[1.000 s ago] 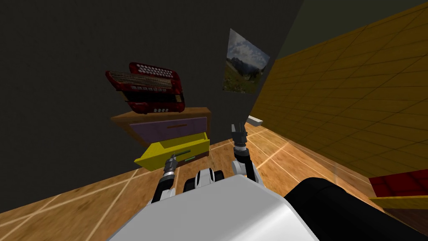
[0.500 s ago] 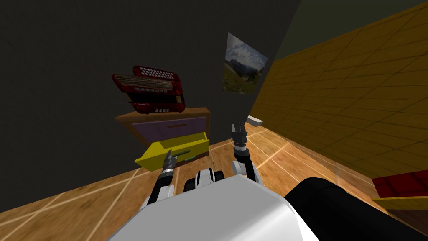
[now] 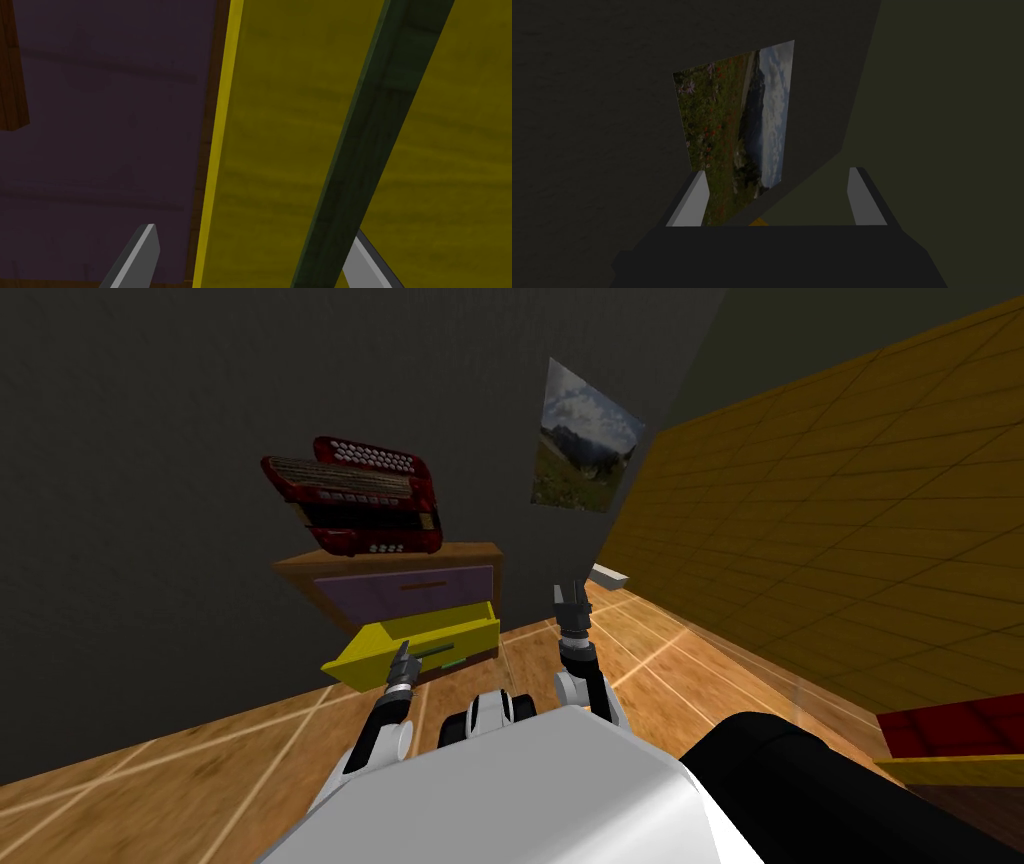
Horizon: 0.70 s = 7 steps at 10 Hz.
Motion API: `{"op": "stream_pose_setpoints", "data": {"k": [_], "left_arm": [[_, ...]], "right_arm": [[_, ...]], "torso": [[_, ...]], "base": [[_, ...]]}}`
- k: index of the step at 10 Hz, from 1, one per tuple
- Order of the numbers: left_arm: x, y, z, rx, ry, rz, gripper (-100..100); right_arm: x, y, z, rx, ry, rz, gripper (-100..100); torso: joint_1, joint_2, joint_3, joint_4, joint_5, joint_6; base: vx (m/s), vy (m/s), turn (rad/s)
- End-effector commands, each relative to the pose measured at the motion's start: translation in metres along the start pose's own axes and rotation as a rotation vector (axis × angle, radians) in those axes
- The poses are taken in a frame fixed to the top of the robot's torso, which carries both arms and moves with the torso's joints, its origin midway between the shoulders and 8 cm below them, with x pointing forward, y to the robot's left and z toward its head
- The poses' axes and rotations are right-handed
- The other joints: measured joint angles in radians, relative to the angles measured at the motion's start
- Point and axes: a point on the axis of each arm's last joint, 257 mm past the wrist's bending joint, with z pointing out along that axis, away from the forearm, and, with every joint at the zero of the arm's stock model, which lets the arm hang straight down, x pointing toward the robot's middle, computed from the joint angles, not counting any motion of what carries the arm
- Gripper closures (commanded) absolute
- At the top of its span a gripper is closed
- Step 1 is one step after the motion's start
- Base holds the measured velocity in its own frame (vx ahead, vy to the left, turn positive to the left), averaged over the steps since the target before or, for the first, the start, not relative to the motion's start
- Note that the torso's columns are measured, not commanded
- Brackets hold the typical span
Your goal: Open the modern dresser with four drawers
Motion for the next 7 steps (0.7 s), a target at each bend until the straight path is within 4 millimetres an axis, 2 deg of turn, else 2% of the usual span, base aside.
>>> {"op": "stream_pose_setpoints", "data": {"k": [1, 2, 7], "left_arm": [[0.0, -0.001, 0.0, -0.003, -0.001, 0.0, -100], [0.0, 0.002, -0.002, -0.009, -0.003, 0.001, 0], [-0.003, 0.01, -0.005, -0.029, -0.008, 0.002, 0]], "right_arm": [[0.0, 0.0, 0.0, 0.0, 0.0, 0.0, 0], [0.0, 0.0, 0.0, 0.0, 0.0, 0.0, 0], [0.0, 0.0, 0.0, 0.0, 0.0, 0.0, 0]], "torso": [[-0.001, 0.001, 0.001, 0.0, 0.0, 0.0], [0.0, -0.001, 0.0, -0.002, 0.001, 0.0], [0.004, -0.007, -0.003, -0.007, 0.005, 0.001]], "base": [[0.0, 0.0, 0.0], [0.0, 0.0, 0.0], [0.0, 0.0, 0.0]]}}
